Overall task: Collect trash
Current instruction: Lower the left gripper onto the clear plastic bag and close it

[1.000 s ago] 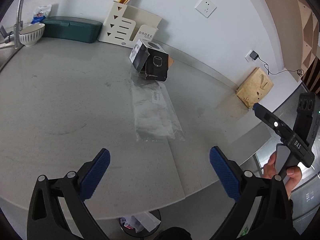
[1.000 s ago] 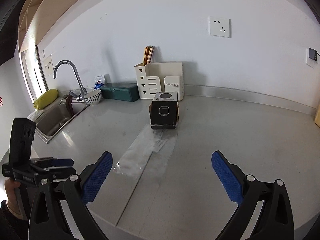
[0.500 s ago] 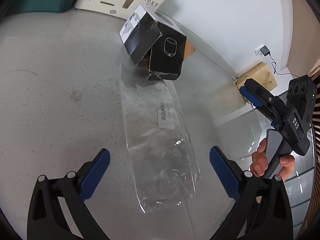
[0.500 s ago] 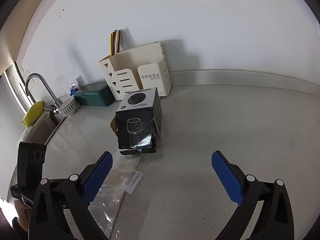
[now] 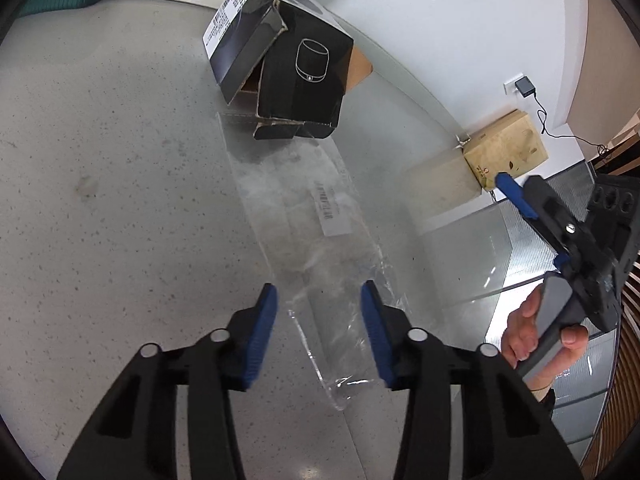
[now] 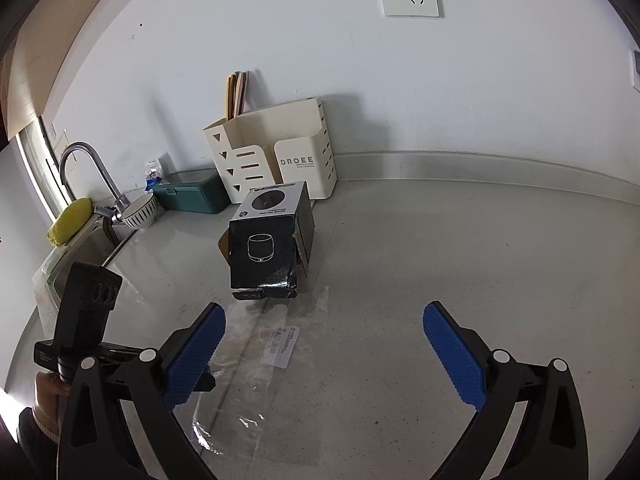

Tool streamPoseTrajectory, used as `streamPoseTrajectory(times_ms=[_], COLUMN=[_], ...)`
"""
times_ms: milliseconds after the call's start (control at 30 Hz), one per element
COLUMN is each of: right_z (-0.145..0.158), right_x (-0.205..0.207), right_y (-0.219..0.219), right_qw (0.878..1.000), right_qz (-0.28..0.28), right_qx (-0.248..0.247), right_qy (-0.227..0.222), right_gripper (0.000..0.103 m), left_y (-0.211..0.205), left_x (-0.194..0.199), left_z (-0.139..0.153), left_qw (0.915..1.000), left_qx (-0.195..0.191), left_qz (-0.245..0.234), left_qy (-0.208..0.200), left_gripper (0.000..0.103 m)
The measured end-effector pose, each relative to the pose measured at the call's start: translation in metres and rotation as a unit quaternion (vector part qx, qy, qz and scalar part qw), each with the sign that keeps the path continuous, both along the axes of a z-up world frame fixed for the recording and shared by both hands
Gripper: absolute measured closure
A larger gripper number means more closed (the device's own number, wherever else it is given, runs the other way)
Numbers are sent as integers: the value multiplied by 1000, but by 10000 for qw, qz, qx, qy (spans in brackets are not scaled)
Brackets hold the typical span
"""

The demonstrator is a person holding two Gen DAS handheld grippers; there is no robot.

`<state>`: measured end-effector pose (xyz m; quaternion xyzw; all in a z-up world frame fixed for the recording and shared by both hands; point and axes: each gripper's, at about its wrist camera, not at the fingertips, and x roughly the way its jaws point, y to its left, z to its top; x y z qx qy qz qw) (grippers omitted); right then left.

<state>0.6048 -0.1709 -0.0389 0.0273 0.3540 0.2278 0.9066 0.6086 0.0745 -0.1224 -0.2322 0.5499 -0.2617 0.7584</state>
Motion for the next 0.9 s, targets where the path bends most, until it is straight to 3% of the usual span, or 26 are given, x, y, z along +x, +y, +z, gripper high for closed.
streamPoseTrajectory(times_ms=[133,167,333,500,633,667,700,733,767,833,900], right_z=[8,9,8,4,3,3,4,5,6,9,13], right_x=[-12,-14,-20,-22,-24,-24,-25,-27,-28,-31,-33], right_y=[-9,-10,-20,-33,-46,-48,-50,-53,-55,-59,-66], right_qw=[9999,9999,9999,10000,9997,9997,9996,9996,9996,9997,9996], right_qz=[26,16,-24,-86,-149,-137,-150,-167,-163,-167,-168], right_qx=[35,34,19,32,181,216,221,218,219,198,199], right_qy=[-96,-119,-99,-25,34,68,61,20,-5,-32,-87], right_gripper=[3,3,3,3,3,3,3,3,3,3,3], left_y=[-10,-15,-20,-21,-23,-24,-28,-37,-48,-71,-102], left_x=[2,2,0,-8,-11,-11,-11,-14,-14,-15,-14], left_z=[-7,-9,-16,-3,15,17,24,33,42,55,67], left_qw=[9997,9996,9996,9993,9995,9999,9996,9967,9933,9859,9657], left_qx=[133,151,-138,-365,-256,-128,184,611,877,1352,2291], left_qz=[-4,-37,-96,-97,-166,-21,68,86,50,-252,-412], left_qy=[228,239,204,16,-123,-76,-222,-520,-754,-950,-1147], left_gripper=[99,102,102,102,102,92,74,19,7,14,8])
